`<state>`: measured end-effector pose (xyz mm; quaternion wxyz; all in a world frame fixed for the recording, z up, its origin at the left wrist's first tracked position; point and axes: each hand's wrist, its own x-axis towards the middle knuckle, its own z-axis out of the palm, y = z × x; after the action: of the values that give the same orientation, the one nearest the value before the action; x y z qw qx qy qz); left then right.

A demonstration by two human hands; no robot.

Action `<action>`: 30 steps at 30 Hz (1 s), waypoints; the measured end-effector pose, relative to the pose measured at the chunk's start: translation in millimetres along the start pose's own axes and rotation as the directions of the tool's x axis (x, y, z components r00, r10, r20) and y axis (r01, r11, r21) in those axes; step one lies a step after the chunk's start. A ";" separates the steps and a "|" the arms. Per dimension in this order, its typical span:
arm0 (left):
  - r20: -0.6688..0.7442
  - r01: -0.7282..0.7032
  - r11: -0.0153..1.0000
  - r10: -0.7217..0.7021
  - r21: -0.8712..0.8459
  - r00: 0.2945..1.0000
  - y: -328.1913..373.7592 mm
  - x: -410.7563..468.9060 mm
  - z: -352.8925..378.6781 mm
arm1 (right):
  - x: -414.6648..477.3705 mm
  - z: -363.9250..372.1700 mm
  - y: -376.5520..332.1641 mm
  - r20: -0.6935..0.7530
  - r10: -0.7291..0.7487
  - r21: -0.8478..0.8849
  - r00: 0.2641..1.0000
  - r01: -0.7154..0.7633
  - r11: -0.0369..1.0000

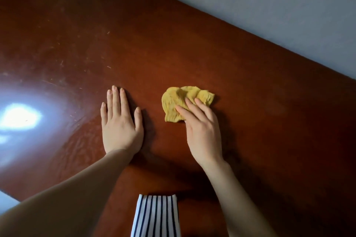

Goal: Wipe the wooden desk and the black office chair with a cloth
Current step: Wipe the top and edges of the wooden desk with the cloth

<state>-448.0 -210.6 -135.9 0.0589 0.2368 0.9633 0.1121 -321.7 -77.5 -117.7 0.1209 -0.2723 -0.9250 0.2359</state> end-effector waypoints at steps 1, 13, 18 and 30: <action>-0.002 -0.004 1.000 0.004 0.002 1.000 0.4 -0.3 0.0 | -9.2 -4.8 7.3 -0.032 0.031 -0.006 0.999 -0.031 0.999; -0.021 -0.023 1.000 0.023 -0.002 1.000 2.8 -1.7 2.1 | 5.5 -62.5 112.9 -0.290 0.315 -0.082 0.904 -0.352 0.933; -0.022 -0.025 1.000 0.025 0.017 0.999 1.2 -1.2 6.0 | 54.6 -76.7 154.4 -0.322 0.396 -0.114 0.860 -0.451 0.885; 0.002 -0.019 1.000 0.019 -0.003 1.000 4.4 -0.7 1.2 | 111.9 -81.7 167.3 -0.365 0.575 -0.026 0.733 -0.625 0.780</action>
<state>-445.3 -206.9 -136.0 0.0593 0.2461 0.9607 0.1137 -310.3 139.5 -120.9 0.1741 -0.6009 -0.7669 0.1435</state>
